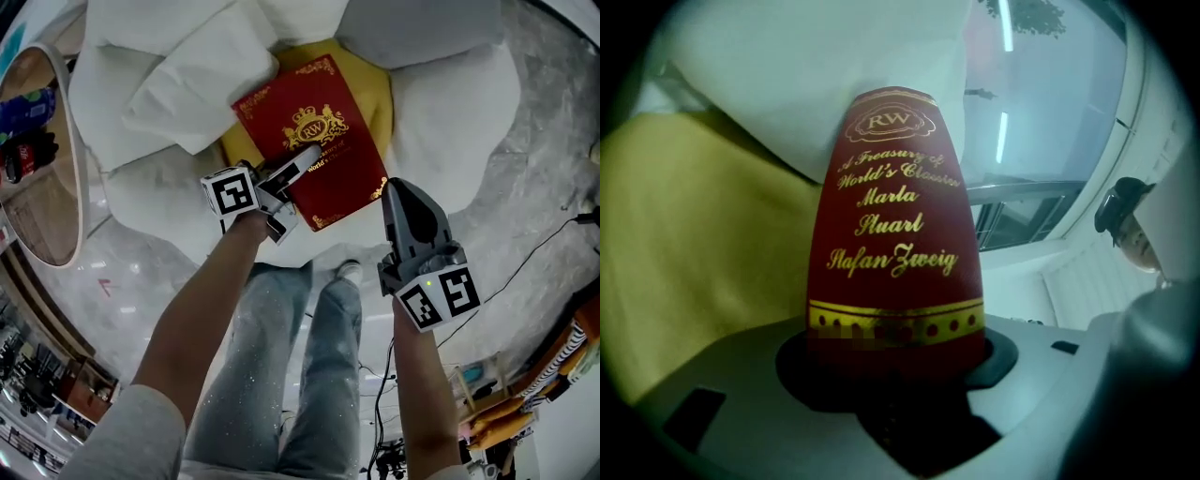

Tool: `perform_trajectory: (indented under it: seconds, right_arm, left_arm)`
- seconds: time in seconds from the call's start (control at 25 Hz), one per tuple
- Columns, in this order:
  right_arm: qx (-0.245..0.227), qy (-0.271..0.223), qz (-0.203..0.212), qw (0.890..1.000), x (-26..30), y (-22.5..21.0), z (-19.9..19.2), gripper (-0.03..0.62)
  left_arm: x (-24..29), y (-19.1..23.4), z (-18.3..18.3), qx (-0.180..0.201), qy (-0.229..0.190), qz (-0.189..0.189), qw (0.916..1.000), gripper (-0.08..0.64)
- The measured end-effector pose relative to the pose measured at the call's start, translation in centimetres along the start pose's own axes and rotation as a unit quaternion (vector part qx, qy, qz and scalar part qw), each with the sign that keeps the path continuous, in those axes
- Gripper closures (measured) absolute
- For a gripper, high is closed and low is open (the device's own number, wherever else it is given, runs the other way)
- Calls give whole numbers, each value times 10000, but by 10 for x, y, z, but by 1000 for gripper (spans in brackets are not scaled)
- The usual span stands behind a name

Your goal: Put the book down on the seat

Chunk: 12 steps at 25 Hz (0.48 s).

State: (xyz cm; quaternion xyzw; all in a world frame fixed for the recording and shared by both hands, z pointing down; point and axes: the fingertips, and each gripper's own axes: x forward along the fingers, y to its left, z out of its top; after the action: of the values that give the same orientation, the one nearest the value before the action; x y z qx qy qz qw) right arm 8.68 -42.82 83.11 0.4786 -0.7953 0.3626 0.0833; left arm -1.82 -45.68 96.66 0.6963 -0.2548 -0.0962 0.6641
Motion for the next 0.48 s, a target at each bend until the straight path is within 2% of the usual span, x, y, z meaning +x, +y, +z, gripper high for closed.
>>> perform_trajectory:
  seconds: [0.08, 0.16, 0.28, 0.32, 0.44, 0.48]
  right_arm:
    - [39, -5, -10, 10000, -1, 0, -3, 565]
    - [72, 0, -10, 10000, -1, 1, -7, 565]
    - [109, 29, 9, 9999, -1, 5, -12, 565]
    - [124, 33, 18, 9999, -1, 7, -13, 565]
    - [179, 36, 30, 9998, -1, 10, -16, 565]
    - [191, 39, 37, 9998, -1, 12, -17, 565]
  left_arm:
    - [0, 9, -5, -70, 39, 139, 9999, 310]
    - [0, 17, -12, -458, 40, 160, 9988, 310]
    - [3, 18, -17, -1042, -45, -15, 9945, 310]
    - [3, 19, -16, -1092, -68, -33, 9940, 310]
    - [0, 32, -14, -691, 10, 248, 9973, 302]
    - [-1, 32, -14, -699, 8, 269, 9972, 293]
